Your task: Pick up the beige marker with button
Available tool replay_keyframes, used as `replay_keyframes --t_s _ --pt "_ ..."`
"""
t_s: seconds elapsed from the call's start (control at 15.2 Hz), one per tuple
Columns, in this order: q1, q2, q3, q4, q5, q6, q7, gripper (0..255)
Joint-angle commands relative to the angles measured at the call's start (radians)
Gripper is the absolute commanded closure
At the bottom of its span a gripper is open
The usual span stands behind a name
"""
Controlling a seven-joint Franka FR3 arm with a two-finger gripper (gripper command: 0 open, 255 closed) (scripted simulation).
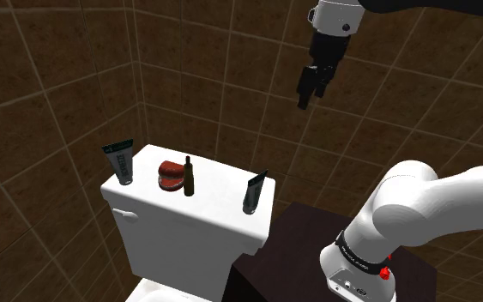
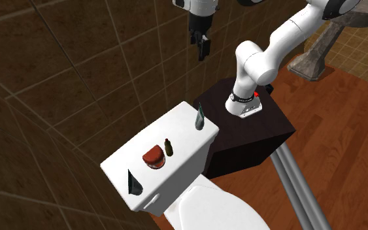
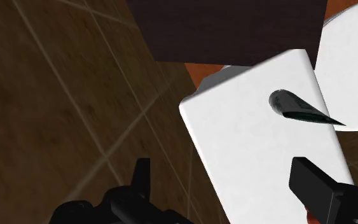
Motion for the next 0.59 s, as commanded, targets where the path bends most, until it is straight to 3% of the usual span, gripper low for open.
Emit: replay_keyframes --t_s 0.0,0.53 --pt "0.0 0.0 0.0 0.0 0.0 0.0 0.0 0" --pt "-0.007 0.246 0.156 0.074 0.111 0.071 0.263 0"
